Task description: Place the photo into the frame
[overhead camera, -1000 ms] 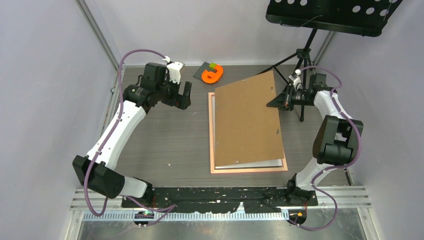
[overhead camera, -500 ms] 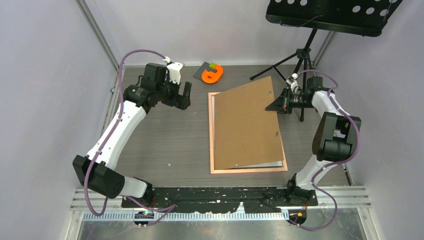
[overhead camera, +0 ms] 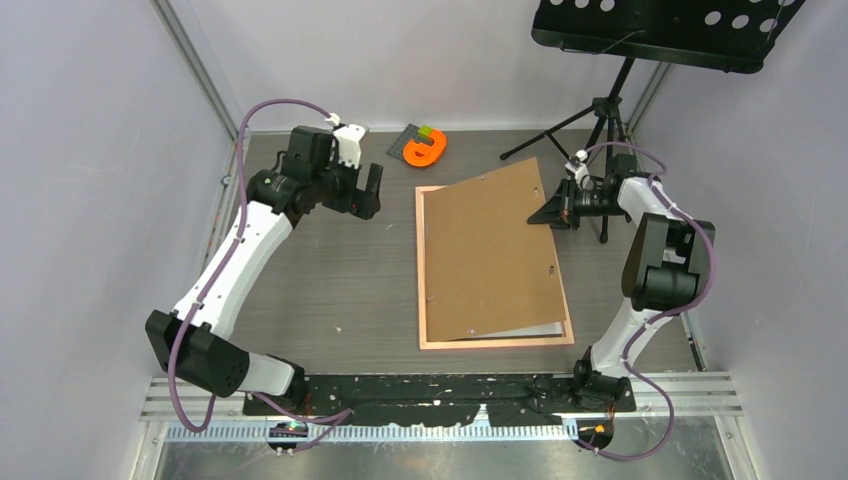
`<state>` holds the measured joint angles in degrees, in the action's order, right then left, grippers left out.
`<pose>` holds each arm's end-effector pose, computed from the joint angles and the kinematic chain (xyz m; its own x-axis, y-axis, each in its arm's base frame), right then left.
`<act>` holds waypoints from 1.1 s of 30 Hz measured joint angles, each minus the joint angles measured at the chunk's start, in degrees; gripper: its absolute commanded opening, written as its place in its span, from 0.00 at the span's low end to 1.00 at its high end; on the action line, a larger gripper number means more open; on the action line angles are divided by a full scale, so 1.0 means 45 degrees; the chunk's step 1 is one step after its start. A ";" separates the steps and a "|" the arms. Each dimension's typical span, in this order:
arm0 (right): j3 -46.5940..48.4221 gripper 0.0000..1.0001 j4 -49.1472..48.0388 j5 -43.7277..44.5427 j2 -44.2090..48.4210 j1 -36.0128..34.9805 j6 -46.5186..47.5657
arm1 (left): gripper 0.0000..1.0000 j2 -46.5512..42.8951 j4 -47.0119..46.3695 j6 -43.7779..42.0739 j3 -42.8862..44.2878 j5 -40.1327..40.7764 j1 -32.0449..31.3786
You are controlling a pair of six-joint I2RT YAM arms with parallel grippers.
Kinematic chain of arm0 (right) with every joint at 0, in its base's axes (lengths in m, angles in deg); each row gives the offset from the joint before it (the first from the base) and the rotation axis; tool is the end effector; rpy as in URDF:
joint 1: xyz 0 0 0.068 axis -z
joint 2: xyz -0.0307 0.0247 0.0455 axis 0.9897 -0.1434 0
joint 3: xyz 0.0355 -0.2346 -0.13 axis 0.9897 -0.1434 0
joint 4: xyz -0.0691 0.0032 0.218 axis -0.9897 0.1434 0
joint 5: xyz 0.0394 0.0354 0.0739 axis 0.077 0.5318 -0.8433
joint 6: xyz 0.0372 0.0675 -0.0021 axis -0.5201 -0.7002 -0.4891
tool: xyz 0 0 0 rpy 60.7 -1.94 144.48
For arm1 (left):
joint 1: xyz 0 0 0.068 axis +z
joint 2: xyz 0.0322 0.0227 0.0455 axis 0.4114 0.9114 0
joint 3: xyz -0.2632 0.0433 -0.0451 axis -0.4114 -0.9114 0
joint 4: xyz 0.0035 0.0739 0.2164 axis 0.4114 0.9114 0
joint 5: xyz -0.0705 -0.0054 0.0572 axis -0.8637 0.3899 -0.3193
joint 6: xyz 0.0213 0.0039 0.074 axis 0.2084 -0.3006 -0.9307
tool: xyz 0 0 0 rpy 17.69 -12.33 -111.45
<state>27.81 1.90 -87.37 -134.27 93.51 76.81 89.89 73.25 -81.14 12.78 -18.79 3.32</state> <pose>0.3269 -0.0083 0.2108 -0.9506 0.2030 -0.2351 -0.1098 0.4882 0.8658 0.2610 -0.1098 0.3534 -0.6393 0.2024 -0.7418 0.4254 0.8968 -0.1219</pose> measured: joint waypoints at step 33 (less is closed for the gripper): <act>-0.0291 0.67 -0.1209 0.2079 -0.0957 -0.0525 0.0505 | 0.93 0.0000 -0.0010 0.0000 -0.0097 0.0277 0.0005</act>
<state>26.50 -3.54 -78.02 -138.58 91.14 79.08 89.89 73.21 -81.14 12.34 -17.55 3.34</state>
